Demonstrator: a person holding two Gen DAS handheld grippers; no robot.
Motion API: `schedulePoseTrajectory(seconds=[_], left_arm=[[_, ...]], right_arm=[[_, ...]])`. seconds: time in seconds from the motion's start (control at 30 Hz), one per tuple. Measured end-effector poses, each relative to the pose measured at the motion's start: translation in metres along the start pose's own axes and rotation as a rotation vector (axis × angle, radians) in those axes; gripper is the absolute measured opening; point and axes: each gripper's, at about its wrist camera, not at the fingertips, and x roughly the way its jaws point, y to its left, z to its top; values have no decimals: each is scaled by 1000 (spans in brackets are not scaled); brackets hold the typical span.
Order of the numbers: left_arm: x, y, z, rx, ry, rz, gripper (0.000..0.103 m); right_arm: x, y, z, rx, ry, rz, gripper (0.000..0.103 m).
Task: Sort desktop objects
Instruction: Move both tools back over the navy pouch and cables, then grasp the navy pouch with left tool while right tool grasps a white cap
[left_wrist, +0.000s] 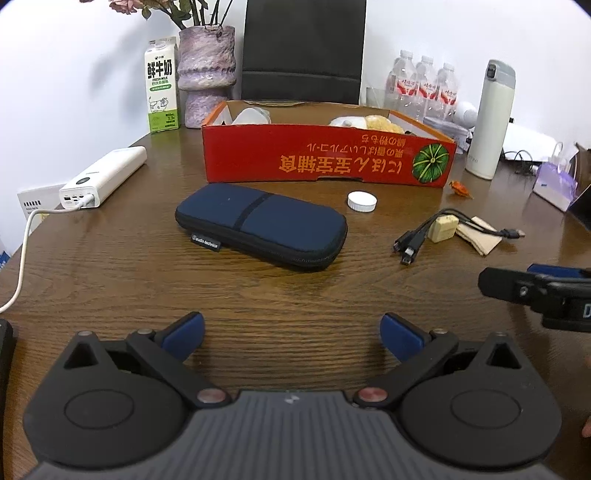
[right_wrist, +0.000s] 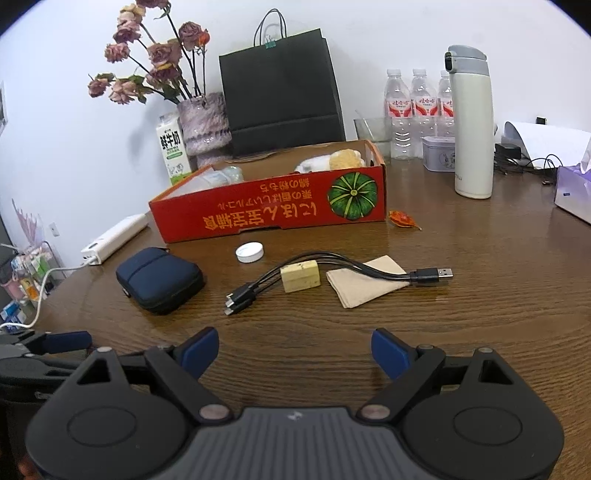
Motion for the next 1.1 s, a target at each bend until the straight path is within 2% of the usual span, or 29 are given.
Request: schedulePoseTrajectory(seconds=[0.23, 0.3, 0.37, 0.47, 0.5, 0.57, 0.6, 0.63, 0.67, 0.8, 0.87, 0.93, 0.97, 1.03, 1.07, 1.1], left_arm=[[6, 15, 36, -66, -71, -51, 103], [19, 19, 52, -96, -51, -30, 103], [34, 25, 67, -151, -19, -25, 103], [60, 35, 83, -241, 17, -13, 103], [70, 37, 88, -275, 30, 16, 103], [89, 42, 94, -315, 70, 15, 103], [97, 37, 99, -289, 52, 36, 103], [105, 31, 105, -251, 69, 41, 103], [113, 25, 110, -203, 93, 30, 103], [123, 12, 116, -43, 98, -52, 103], [118, 14, 110, -51, 88, -28, 103], [114, 20, 105, -63, 79, -49, 103], [114, 22, 102, -67, 77, -59, 103], [113, 25, 100, -58, 50, -65, 95], [112, 23, 100, -29, 43, -54, 77], [110, 22, 100, -7, 33, -52, 71]], right_arm=[[13, -4, 9, -6, 29, -18, 89], [18, 0, 18, -60, 17, -55, 88], [23, -1, 29, -75, -1, -54, 87], [40, 2, 55, -82, -6, 25, 84], [47, 4, 62, -97, -4, 39, 81], [65, 11, 74, -141, 8, 57, 79], [73, 14, 77, -161, 18, 63, 79], [82, 17, 81, -181, 33, 72, 79], [90, 19, 83, -195, 52, 83, 78], [113, 30, 86, -257, 120, 115, 71], [124, 35, 87, -285, 146, 130, 70], [133, 39, 87, -308, 161, 139, 65], [138, 41, 85, -316, 169, 140, 59], [139, 41, 84, -326, 141, 149, 56], [139, 41, 83, -327, 135, 157, 46], [137, 42, 83, -336, 132, 168, 30]])
